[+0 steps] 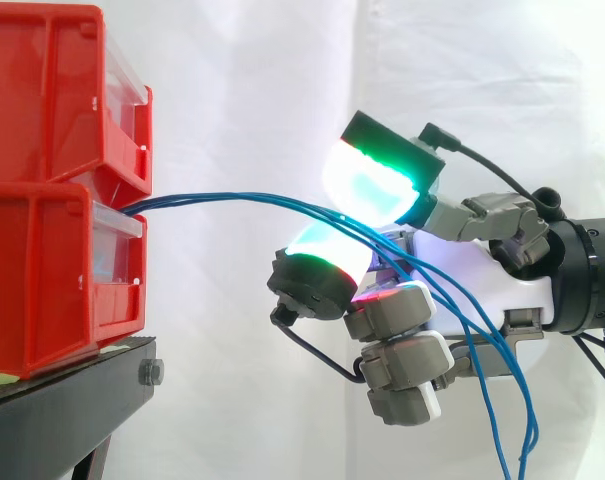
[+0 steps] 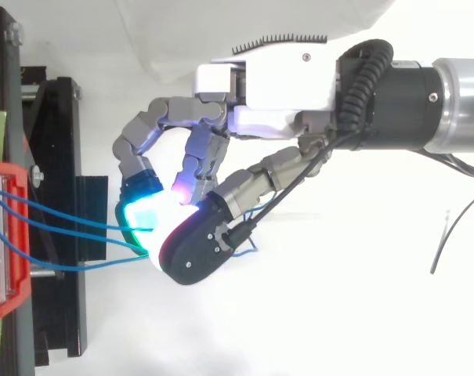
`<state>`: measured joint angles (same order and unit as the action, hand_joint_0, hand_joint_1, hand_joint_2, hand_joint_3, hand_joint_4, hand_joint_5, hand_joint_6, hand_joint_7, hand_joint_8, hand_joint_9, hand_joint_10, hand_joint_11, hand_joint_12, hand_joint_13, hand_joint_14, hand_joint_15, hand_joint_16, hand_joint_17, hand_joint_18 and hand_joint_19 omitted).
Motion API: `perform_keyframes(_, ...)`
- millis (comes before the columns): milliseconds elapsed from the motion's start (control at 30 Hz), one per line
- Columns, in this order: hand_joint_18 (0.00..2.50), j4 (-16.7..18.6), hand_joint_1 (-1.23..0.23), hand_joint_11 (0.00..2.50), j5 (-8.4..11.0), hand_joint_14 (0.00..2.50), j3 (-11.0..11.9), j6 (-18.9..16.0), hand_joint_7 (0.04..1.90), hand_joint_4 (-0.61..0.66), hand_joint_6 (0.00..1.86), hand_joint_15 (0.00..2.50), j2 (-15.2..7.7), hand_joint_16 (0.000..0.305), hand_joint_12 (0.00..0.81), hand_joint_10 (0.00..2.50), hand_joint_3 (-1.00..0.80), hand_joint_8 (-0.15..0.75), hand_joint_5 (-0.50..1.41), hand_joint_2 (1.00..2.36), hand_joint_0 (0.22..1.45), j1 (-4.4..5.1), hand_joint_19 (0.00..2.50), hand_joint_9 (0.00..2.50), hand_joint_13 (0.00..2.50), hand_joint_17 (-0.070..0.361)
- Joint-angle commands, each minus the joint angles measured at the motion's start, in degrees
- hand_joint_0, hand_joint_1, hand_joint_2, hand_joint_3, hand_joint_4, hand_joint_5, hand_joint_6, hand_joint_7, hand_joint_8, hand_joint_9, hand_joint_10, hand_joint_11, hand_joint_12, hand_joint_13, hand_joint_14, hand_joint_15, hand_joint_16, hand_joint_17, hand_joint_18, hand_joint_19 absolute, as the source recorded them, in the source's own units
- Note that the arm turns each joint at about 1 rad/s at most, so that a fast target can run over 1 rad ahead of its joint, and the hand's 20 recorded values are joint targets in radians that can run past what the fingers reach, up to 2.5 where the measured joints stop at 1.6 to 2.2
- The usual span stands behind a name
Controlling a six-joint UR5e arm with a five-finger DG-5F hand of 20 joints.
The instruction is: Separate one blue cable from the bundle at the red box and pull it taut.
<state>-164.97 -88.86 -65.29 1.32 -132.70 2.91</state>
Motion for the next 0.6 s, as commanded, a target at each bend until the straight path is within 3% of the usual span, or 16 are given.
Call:
perform_keyframes(0, 0.92, 0.09, -0.67, 1.19, 0.0, 0.03, -0.01, 0.0, 1.17, -0.02, 0.85, 1.18, -0.01, 0.049, 0.342, 0.03, -0.5, 0.28, -0.12, 1.0, 0.61, -0.01, 1.02, 1.22, 1.2, 0.109)
perform_keyframes(300, 0.92, 0.09, -0.71, 1.18, 0.0, 0.03, -0.01, 0.09, 1.14, -0.11, 0.86, 1.18, -0.01, 0.049, 0.345, 0.03, -0.27, 0.283, -0.11, 1.02, 0.59, -0.01, 1.02, 1.24, 1.21, 0.109)
perform_keyframes(367, 0.92, 0.09, -0.71, 1.2, 0.0, 0.03, -0.01, 0.09, 1.14, -0.1, 0.86, 1.18, 0.08, 0.05, 0.342, 0.03, -0.29, 0.282, -0.11, 1.01, 0.59, -0.01, 1.02, 1.24, 1.2, 0.111)
perform_keyframes(500, 0.93, 0.09, -0.66, 1.19, 0.0, 0.03, -0.01, 0.18, 1.14, -0.03, 0.83, 1.19, -0.01, 0.051, 0.346, 0.03, -0.5, 0.286, -0.12, 1.0, 0.55, -0.01, 1.02, 1.24, 1.21, 0.115)
perform_keyframes(567, 0.94, 0.09, -0.63, 1.19, 0.0, 0.03, -0.01, 0.18, 1.11, -0.02, 0.82, 1.18, -0.01, 0.052, 0.358, 0.03, -0.5, 0.29, -0.12, 1.0, 0.54, -0.01, 1.02, 1.24, 1.21, 0.117)
